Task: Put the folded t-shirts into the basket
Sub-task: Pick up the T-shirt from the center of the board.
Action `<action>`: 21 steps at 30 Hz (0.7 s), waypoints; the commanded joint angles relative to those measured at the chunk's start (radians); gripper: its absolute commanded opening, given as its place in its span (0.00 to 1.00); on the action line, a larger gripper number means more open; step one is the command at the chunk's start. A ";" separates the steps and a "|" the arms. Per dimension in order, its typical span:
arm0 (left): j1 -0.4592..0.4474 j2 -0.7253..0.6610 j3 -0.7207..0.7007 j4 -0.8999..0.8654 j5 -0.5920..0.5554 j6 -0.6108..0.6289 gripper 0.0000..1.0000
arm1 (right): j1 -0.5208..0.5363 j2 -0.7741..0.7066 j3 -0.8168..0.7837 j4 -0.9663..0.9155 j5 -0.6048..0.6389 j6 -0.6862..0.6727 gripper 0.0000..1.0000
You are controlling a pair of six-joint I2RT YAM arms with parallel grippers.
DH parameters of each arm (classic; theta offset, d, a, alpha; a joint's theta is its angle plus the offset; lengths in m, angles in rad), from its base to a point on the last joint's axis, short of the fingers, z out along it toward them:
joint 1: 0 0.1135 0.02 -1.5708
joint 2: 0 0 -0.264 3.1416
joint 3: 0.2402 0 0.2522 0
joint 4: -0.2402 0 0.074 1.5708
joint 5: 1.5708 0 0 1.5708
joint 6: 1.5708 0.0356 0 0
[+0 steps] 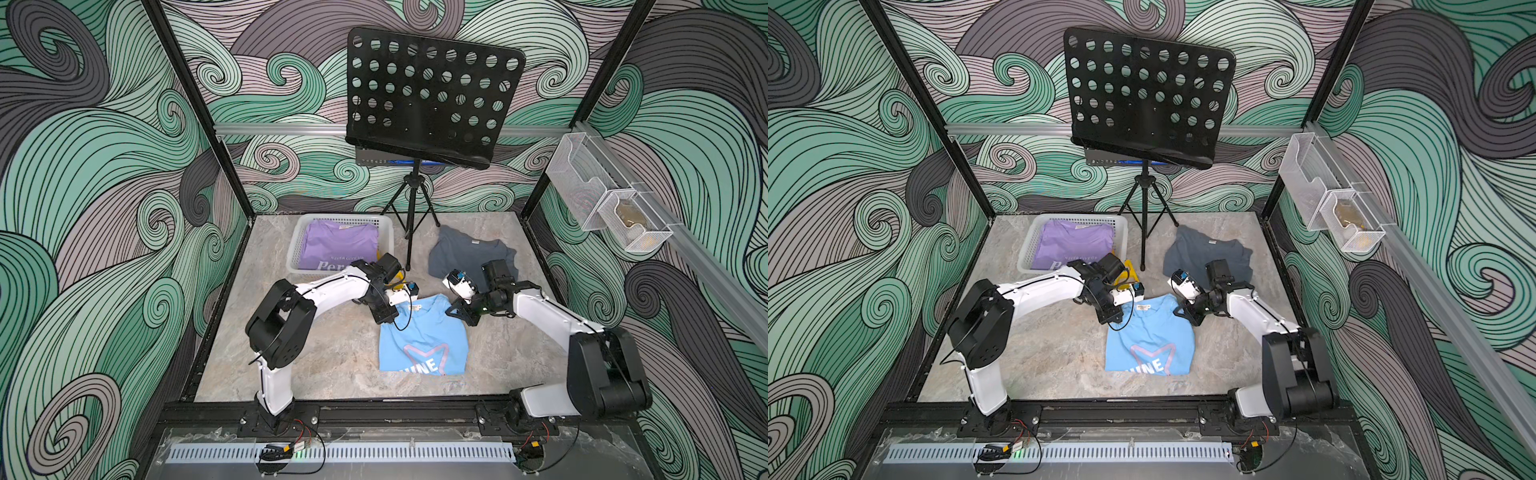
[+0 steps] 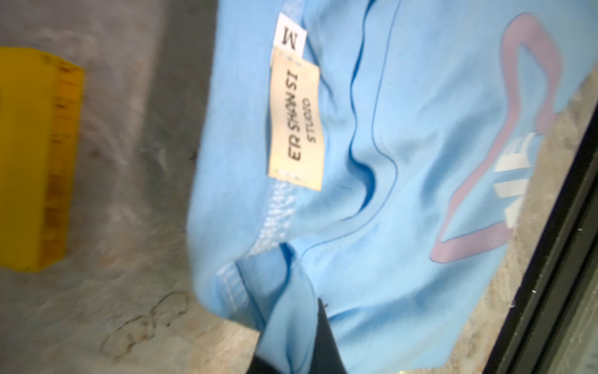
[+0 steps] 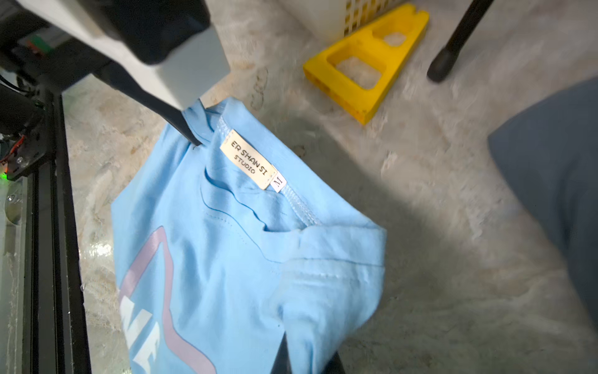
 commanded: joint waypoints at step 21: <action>0.389 -0.436 0.329 -0.394 -0.176 0.183 0.00 | 0.371 0.069 0.571 0.265 -0.065 0.285 0.00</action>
